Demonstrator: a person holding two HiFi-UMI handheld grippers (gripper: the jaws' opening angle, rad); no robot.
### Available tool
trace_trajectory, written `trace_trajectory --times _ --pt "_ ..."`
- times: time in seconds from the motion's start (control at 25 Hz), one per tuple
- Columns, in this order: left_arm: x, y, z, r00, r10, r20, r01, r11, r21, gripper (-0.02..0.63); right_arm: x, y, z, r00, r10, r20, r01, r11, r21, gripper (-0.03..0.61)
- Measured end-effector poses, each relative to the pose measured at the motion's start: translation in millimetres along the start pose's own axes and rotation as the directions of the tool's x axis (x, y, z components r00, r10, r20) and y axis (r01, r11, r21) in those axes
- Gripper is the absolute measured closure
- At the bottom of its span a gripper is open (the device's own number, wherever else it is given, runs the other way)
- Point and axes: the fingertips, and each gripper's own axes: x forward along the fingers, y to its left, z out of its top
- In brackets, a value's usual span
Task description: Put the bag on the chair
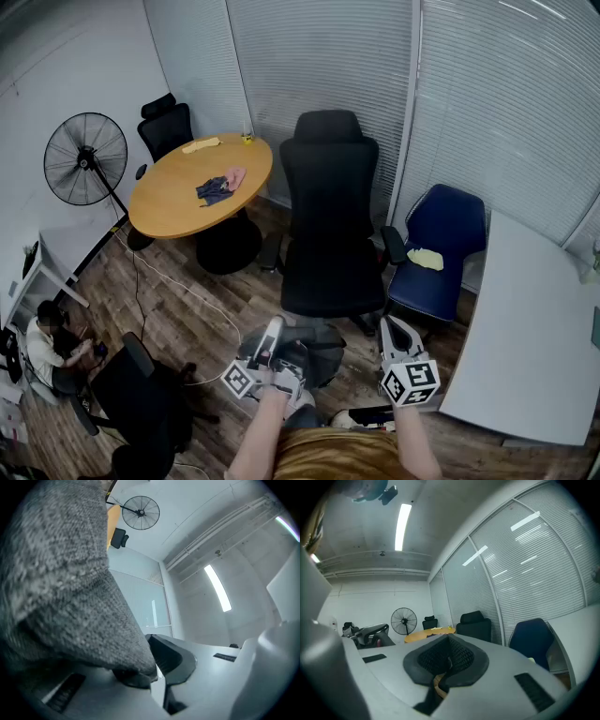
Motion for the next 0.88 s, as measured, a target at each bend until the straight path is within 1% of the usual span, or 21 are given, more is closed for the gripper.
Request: trace_trajectory --times 0.16,0.32,0.48,0.52,0.68,0.88 --pt "0.3 1.7 7.9 1.000 0.007 0.018 -0.007 1.000 0.007 0.592 4.4 1.4 0.4 1.000 0.010 -0.006 -0.011 1.000 -0.007 0.568" --pt "2.1 0.3 7.6 1.000 0.003 0.024 -0.003 1.000 0.005 0.592 7.6 0.0 -1.1 1.000 0.021 -0.007 -0.021 1.000 -0.006 0.567" --pt "4.5 0.6 3.6 1.000 -0.005 0.028 0.005 1.000 0.005 0.592 6.7 -5.2 7.0 0.998 0.030 0.058 -0.032 0.999 0.040 0.566" --pt "4.5 1.1 3.5 0.999 -0.004 0.033 0.004 1.000 0.001 0.592 7.6 -5.5 7.3 0.998 0.034 0.061 -0.036 0.999 0.041 0.566" --pt "12.5 3.0 13.7 0.998 -0.008 0.060 0.007 1.000 0.012 0.592 21.5 -6.1 2.8 0.998 0.051 0.034 -0.052 0.998 0.020 0.566" --pt "42.4 20.9 23.1 0.997 -0.017 0.070 0.015 1.000 0.021 0.592 41.2 -30.6 3.9 0.999 0.038 0.019 -0.038 0.999 0.016 0.566"
